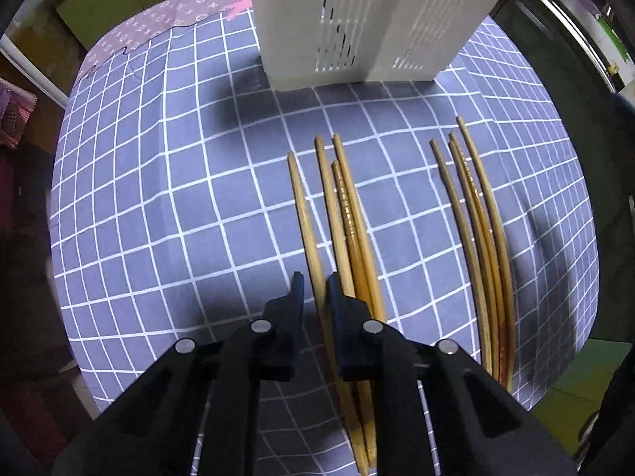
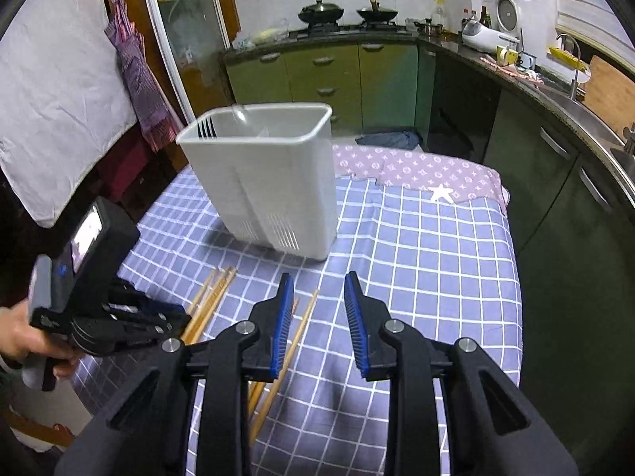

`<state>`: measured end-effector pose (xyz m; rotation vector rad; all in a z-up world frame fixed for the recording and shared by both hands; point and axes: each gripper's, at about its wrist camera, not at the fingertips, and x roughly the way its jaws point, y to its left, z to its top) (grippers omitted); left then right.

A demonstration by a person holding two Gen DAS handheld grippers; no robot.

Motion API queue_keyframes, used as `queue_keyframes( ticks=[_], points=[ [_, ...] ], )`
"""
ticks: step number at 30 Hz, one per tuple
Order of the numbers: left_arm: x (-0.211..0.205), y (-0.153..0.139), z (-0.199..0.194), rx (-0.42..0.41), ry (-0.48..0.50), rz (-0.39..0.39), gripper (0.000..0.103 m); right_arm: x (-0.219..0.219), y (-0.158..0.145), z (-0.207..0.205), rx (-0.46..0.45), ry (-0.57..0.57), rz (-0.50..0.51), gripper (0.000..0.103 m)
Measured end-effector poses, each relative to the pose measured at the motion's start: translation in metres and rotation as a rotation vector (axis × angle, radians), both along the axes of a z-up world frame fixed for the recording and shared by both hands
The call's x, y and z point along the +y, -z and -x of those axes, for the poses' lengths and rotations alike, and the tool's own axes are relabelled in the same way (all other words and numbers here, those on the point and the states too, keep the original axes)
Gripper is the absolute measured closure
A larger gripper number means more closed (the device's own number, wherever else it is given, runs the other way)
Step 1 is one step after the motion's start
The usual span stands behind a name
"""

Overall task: Organize utensils
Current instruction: 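Grasp one wooden chopstick with the left tool while the right tool approaches the chopsticks, then lift the chopstick with the left tool while the right tool grasps another chopstick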

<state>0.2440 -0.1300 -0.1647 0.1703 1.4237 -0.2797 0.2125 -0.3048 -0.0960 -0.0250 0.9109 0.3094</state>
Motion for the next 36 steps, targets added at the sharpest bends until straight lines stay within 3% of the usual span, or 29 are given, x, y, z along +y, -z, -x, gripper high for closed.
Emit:
queue_keyframes(
  ticks=[4,9,16,25,36],
  points=[
    [0.0,-0.001,-0.005,-0.007,-0.008,0.005,0.094,0.006,0.015,-0.002,0.066,-0.018,0.023,0.076],
    [0.01,-0.003,-0.007,-0.02,-0.025,0.042,0.096,0.013,0.047,-0.01,0.245,-0.045,0.01,0.076],
    [0.04,-0.043,0.005,-0.169,-0.02,0.087,0.096,0.025,0.08,-0.026,0.426,-0.045,-0.003,0.083],
    [0.05,-0.089,0.033,-0.36,0.017,0.111,0.096,0.041,0.102,-0.038,0.524,-0.021,0.057,0.089],
    [0.054,-0.099,0.049,-0.423,0.022,0.157,0.096,0.069,0.115,-0.043,0.56,-0.012,0.13,0.09]
  ],
)
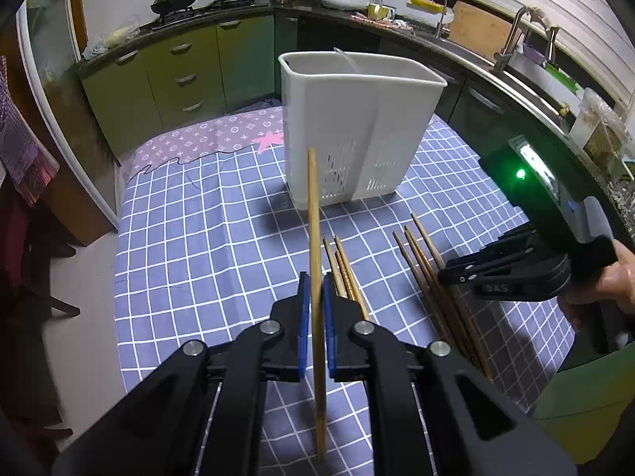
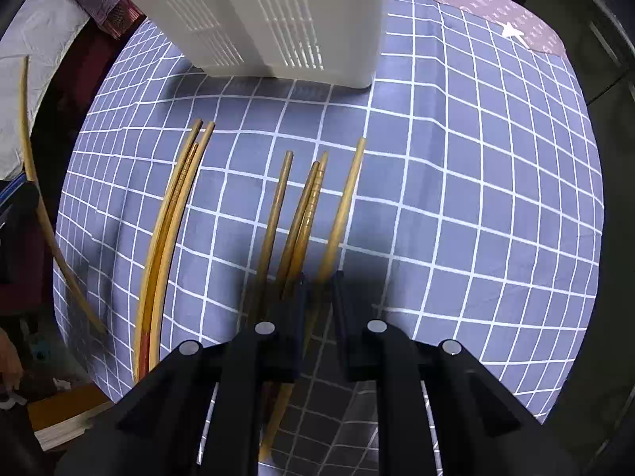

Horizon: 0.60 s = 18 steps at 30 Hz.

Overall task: Organize utensils
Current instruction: 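Lift the chopstick with the left tool while the right tool grasps another chopstick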

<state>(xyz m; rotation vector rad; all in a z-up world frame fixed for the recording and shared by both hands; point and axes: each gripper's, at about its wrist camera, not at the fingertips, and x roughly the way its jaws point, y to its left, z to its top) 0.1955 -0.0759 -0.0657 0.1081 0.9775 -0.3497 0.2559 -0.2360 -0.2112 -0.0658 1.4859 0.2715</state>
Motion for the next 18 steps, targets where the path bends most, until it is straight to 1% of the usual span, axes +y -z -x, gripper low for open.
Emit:
queue_keyframes(
  ticks=[2,7,12,18],
  points=[
    [0.003,-0.001,0.001,-0.004,-0.005,0.006,0.096,0.003,0.0,0.0,-0.008,0.002,0.008,0.093],
    [0.005,-0.007,0.006,-0.027,-0.005,0.017,0.096,-0.004,-0.007,0.003,-0.041,0.019,-0.037,0.096],
    [0.007,-0.018,0.011,-0.055,0.001,0.023,0.096,-0.011,-0.045,0.019,-0.15,0.004,-0.133,0.096],
    [0.008,-0.045,0.016,-0.102,0.003,0.05,0.096,-0.033,-0.104,0.042,-0.329,0.006,-0.221,0.096]
  ],
)
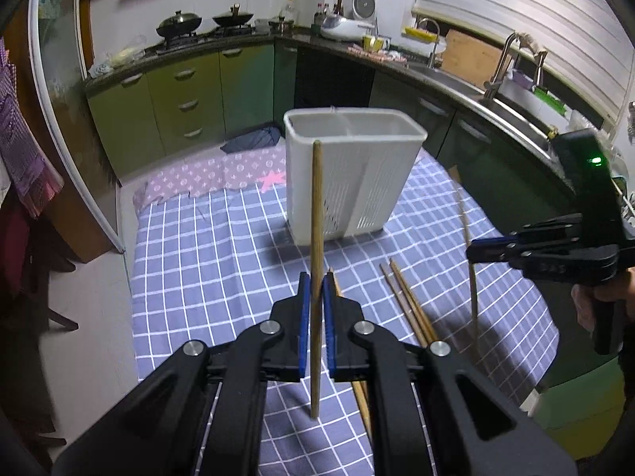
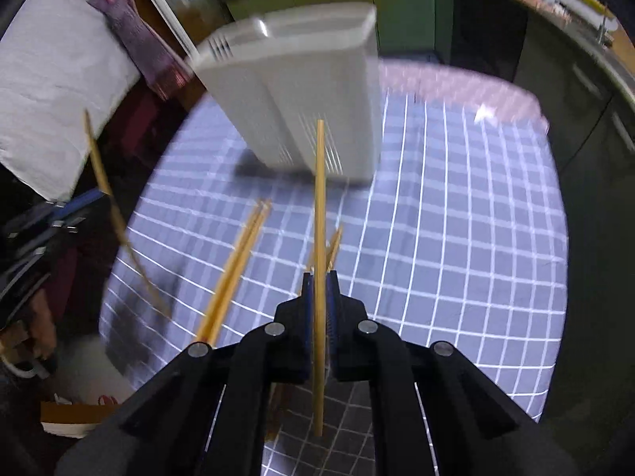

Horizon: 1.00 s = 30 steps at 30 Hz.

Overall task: Organize utensils
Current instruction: 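Lift the chopstick with the left tool while the right tool grasps another chopstick, then carry both chopsticks over the white holder and open both tools to drop them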

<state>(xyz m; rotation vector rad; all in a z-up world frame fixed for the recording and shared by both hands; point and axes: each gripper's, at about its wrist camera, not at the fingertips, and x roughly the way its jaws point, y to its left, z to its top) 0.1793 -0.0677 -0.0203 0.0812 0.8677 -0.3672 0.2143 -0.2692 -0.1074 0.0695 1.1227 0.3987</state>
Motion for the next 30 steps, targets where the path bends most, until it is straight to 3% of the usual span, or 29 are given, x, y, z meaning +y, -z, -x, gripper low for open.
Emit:
queue_keyframes(
  ticks=[4,14,24,30],
  points=[
    [-0.004,-0.015,0.001,-0.029,0.01,-0.004,0.096,-0.02,-0.034,0.009,-0.087,0.005,-0.038,0.096],
    [-0.018,-0.051,-0.01,-0.077,0.045,0.007,0.096,-0.029,-0.084,0.01,-0.193,-0.004,-0.09,0.096],
    [-0.027,-0.112,-0.031,-0.105,0.089,0.051,0.096,-0.037,-0.168,0.013,-0.335,-0.013,-0.126,0.096],
    [-0.034,-0.156,-0.048,-0.188,0.075,0.06,0.096,-0.038,-0.216,0.0,-0.417,0.009,-0.134,0.096]
  ],
)
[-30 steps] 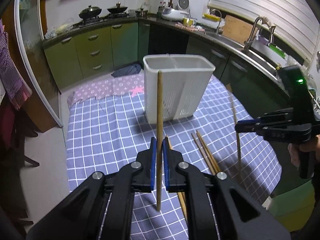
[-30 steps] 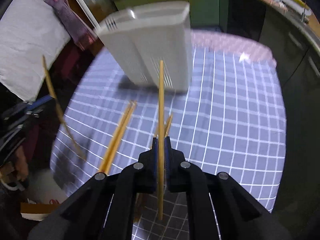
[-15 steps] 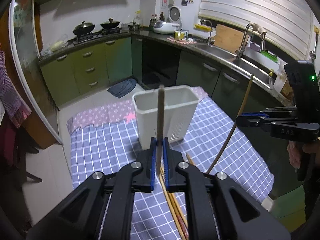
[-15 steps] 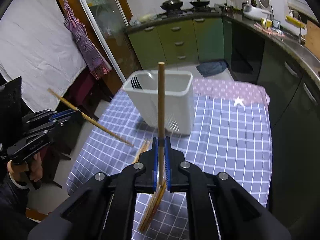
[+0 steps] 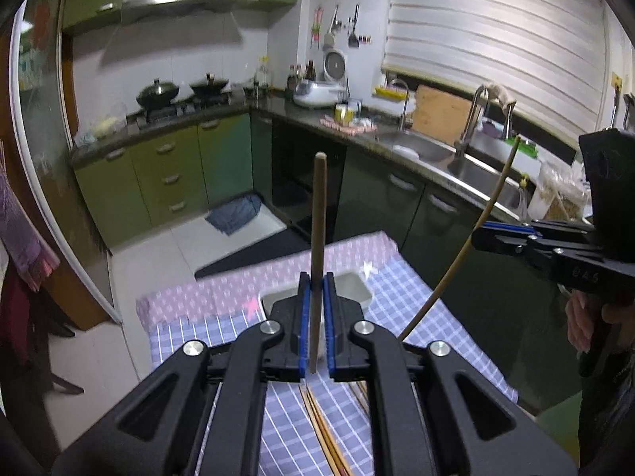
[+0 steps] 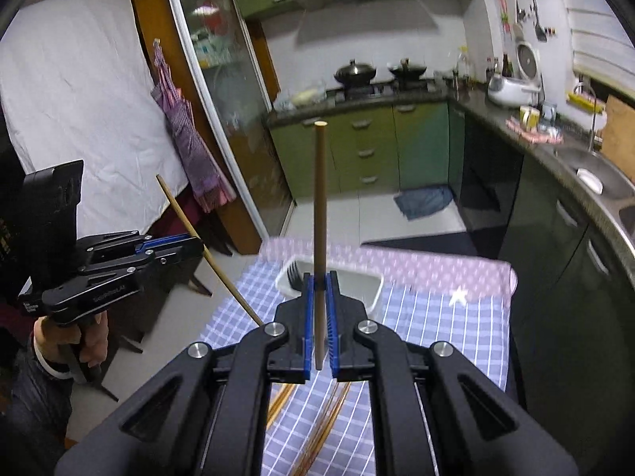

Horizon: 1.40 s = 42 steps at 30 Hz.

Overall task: Organize utensils
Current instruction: 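Carry both chopsticks over the white holder and open both tools to drop them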

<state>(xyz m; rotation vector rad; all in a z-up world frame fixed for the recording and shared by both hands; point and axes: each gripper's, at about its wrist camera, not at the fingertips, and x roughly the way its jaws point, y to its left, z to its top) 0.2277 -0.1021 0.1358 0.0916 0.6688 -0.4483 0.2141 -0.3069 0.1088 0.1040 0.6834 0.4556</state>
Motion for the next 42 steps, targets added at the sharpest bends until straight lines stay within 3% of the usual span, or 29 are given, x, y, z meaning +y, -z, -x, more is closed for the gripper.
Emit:
queue_keyframes(
  ticks=[5,9,16,24,27,31,33,35,42],
  points=[
    [-0.007,-0.027,-0.016,-0.075,-0.025,0.002,0.096,-0.004,-0.02,-0.02,-0.034,0.028,-0.022,0.096],
    [-0.012,-0.026,-0.035,-0.081,-0.043,0.004,0.096,-0.003,-0.021,-0.039,-0.047,0.052,-0.023,0.096],
    [-0.012,0.019,-0.067,-0.023,-0.086,0.005,0.096,-0.001,0.001,-0.077,-0.064,0.104,-0.006,0.096],
    [-0.015,0.078,-0.079,0.123,-0.087,-0.035,0.095,0.019,0.06,-0.106,0.025,0.079,0.033,0.096],
    [-0.01,0.091,-0.077,0.168,-0.092,-0.029,0.083,0.02,0.077,-0.108,0.05,0.079,0.039,0.096],
    [0.0,0.091,-0.067,0.171,-0.093,-0.015,0.077,0.02,0.094,-0.111,0.074,0.078,0.048,0.096],
    [0.006,0.089,-0.057,0.161,-0.09,-0.004,0.064,0.022,0.101,-0.112,0.085,0.076,0.057,0.096],
    [0.01,0.089,-0.046,0.15,-0.094,0.003,0.057,0.023,0.106,-0.111,0.094,0.07,0.065,0.096],
    [0.019,0.115,-0.02,0.225,-0.074,0.003,0.054,0.023,0.114,-0.107,0.098,0.065,0.06,0.094]
  ],
)
